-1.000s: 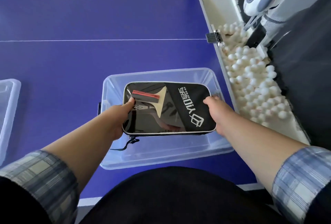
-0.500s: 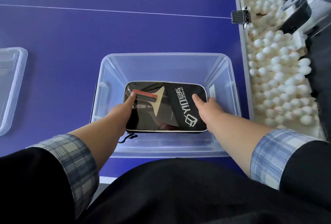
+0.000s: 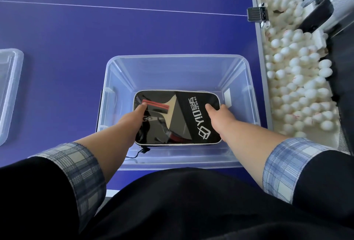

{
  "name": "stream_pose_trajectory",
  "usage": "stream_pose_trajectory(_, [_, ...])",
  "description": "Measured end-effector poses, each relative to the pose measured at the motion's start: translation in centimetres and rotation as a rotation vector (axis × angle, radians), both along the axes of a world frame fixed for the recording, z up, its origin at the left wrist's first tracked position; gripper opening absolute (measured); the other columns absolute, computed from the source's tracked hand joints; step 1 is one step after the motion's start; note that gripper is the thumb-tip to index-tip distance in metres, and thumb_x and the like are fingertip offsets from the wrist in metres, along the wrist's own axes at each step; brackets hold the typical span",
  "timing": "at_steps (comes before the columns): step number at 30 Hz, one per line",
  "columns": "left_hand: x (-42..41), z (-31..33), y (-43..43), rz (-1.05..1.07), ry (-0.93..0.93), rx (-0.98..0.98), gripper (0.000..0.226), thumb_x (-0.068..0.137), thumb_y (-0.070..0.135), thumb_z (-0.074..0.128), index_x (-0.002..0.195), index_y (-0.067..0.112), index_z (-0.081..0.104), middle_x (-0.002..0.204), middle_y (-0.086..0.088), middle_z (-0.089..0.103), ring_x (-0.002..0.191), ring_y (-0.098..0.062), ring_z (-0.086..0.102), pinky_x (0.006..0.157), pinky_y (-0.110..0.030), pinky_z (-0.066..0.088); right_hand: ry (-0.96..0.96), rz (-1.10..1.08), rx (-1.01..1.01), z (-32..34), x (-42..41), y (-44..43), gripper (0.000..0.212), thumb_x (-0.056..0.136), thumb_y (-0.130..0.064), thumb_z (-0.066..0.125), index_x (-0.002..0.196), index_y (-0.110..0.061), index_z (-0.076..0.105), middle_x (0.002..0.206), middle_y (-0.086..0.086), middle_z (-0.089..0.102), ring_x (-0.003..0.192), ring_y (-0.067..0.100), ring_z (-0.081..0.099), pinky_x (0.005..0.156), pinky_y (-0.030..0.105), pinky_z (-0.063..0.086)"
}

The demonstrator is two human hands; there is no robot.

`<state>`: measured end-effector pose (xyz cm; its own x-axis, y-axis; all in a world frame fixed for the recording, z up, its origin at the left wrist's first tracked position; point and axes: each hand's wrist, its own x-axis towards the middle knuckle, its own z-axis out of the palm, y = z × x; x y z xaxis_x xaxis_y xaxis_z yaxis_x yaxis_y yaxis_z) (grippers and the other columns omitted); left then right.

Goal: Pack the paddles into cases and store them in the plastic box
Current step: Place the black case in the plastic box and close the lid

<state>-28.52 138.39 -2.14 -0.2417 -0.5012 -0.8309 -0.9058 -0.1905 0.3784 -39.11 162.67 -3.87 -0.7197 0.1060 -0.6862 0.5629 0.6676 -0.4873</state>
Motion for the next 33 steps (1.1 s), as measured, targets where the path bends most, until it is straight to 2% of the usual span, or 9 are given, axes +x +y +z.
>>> stream_pose_trajectory(4, [0.3,0.7,0.1,-0.013,-0.009,-0.004,0.067,0.076,0.079,0.050,0.103,0.019,0.060,0.108,-0.006,0.066,0.101,-0.028,0.064,0.074,-0.035,0.045,0.010,0.042,0.049,1.0,0.3,-0.1,0.071,0.095,-0.059,0.046,0.148,-0.014,0.034,0.143,0.012,0.051,0.125,0.038,0.051,0.097,0.042,0.041])
stream_pose_trajectory(8, [0.7,2.6,0.3,-0.121,0.007,-0.090,0.081,0.082,0.079,0.045,0.131,0.015,0.051,0.116,-0.009,0.061,0.098,-0.030,0.059,0.077,-0.038,0.046,0.045,0.090,0.031,2.9,1.2,0.1,0.070,0.094,-0.055,0.051,0.148,-0.014,0.034,0.144,0.011,0.051,0.124,0.037,0.053,0.103,0.044,0.045])
stream_pose_trajectory(11, [1.0,4.3,0.5,-0.225,0.108,-0.195,0.080,0.091,0.069,0.043,0.150,0.016,0.036,0.147,-0.010,0.046,0.130,-0.036,0.046,0.102,-0.045,0.040,0.103,0.134,0.006,4.5,1.6,0.3,0.068,0.094,-0.049,0.055,0.148,-0.014,0.035,0.145,0.012,0.050,0.124,0.036,0.054,0.104,0.044,0.045])
stream_pose_trajectory(12, [1.2,5.2,0.7,-0.232,0.140,-0.217,0.078,0.093,0.067,0.043,0.153,0.019,0.031,0.153,-0.008,0.041,0.134,-0.035,0.042,0.103,-0.044,0.037,0.130,0.148,0.009,5.1,1.7,0.3,0.070,0.094,-0.048,0.056,0.151,-0.014,0.031,0.148,0.012,0.047,0.129,0.036,0.051,0.106,0.043,0.043])
stream_pose_trajectory(15, [2.4,7.8,1.1,-0.277,0.229,-0.309,0.072,0.092,0.066,0.045,0.153,0.029,0.031,0.153,-0.001,0.041,0.127,-0.030,0.046,0.089,-0.039,0.037,0.189,0.227,0.039,7.5,1.8,0.7,0.074,0.095,-0.051,0.053,0.154,-0.016,0.026,0.154,0.010,0.040,0.136,0.034,0.044,0.108,0.043,0.038])
stream_pose_trajectory(18, [3.6,11.0,1.4,-0.342,0.320,-0.406,0.067,0.093,0.061,0.049,0.151,0.029,0.036,0.149,0.001,0.048,0.124,-0.025,0.053,0.098,-0.038,0.041,0.283,0.351,0.036,11.2,1.5,1.2,0.070,0.094,-0.054,0.051,0.152,-0.019,0.034,0.152,0.008,0.043,0.134,0.031,0.047,0.105,0.039,0.039])
stream_pose_trajectory(21, [4.2,15.0,1.7,-0.467,0.392,-0.555,0.063,0.093,0.059,0.051,0.146,0.028,0.043,0.121,0.005,0.060,0.079,-0.007,0.059,0.070,-0.027,0.043,0.419,0.470,0.063,16.0,1.2,1.7,0.067,0.094,-0.055,0.053,0.150,-0.020,0.040,0.151,0.006,0.045,0.132,0.030,0.049,0.105,0.039,0.041])
stream_pose_trajectory(26, [6.1,22.3,2.2,-0.673,0.511,-0.767,0.067,0.088,0.065,0.052,0.144,0.029,0.044,0.146,-0.001,0.049,0.109,-0.019,0.060,0.079,-0.027,0.041,0.640,0.519,0.049,24.2,4.5,2.3,0.063,0.094,-0.052,0.055,0.147,-0.020,0.044,0.151,0.006,0.046,0.134,0.027,0.047,0.106,0.038,0.042])
stream_pose_trajectory(33, [13.1,32.1,1.1,-0.769,0.656,-0.944,0.068,0.088,0.064,0.054,0.146,0.031,0.042,0.151,-0.003,0.042,0.110,-0.023,0.059,0.081,-0.031,0.046,0.859,0.541,0.115,34.3,14.0,2.3,0.069,0.092,-0.057,0.056,0.151,-0.027,0.037,0.154,0.002,0.040,0.136,0.023,0.044,0.105,0.036,0.041])
